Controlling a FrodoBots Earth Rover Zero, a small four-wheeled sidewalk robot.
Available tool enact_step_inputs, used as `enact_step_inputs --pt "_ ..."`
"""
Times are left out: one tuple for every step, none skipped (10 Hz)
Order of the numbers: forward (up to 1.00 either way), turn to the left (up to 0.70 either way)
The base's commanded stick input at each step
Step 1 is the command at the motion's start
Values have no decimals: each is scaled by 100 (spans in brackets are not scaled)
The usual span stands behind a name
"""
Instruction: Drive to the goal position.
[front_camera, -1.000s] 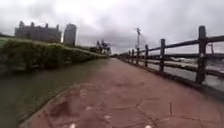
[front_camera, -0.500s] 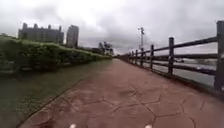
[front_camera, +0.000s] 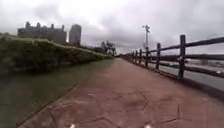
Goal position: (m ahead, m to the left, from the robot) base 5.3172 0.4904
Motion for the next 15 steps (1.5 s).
enact_step_inputs --pt "93 0" --pt "93 0" --pt "93 -6" --pt "92 -24" --pt "91 -36" --pt "90 -36" --pt "90 -36" --pt "90 -25" --pt "90 0" --pt "90 0" --pt "90 0" --pt "90 0" --pt "90 0" --pt "90 0" --pt "90 0"
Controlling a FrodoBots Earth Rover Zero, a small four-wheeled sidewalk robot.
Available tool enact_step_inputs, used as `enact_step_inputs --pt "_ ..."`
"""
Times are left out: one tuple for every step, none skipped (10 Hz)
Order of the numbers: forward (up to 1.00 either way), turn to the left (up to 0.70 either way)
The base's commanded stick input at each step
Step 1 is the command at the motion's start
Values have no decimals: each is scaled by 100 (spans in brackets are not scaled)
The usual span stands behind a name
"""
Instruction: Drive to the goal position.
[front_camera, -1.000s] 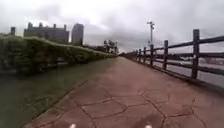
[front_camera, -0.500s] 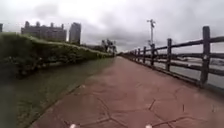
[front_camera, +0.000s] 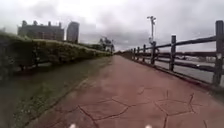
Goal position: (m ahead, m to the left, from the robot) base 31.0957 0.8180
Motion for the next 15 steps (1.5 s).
enact_step_inputs --pt "90 0" --pt "90 0" --pt "90 0" --pt "90 0" --pt "90 0" --pt "90 0" --pt "90 -9" --pt "90 -36" --pt "90 -36" --pt "90 -36" --pt "90 -36" --pt "90 -36" --pt "90 -36" --pt "90 -36" --pt "90 -32"
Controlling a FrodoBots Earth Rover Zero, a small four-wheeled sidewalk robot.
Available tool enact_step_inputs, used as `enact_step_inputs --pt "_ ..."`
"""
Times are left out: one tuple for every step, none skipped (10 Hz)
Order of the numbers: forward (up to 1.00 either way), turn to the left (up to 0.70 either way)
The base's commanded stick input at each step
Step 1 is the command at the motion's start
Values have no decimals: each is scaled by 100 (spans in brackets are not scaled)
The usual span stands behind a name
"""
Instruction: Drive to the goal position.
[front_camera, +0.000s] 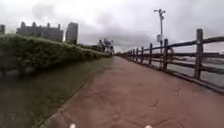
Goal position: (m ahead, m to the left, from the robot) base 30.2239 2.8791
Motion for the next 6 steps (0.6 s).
enact_step_inputs --pt "90 -13" --pt "90 0" --pt "90 0" --pt "90 0" --pt "90 0" --pt "90 0"
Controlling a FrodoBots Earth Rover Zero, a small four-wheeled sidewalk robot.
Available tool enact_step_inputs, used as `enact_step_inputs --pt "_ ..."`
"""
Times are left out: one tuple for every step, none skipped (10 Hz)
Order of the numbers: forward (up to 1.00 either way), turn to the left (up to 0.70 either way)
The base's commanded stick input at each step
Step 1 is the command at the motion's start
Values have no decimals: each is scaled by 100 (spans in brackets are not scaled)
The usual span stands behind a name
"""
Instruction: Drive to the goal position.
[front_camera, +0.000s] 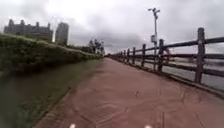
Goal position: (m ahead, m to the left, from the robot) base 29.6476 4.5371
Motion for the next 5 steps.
enact_step_inputs --pt "90 0" --pt "90 0" --pt "90 0" --pt "90 0" --pt "90 0"
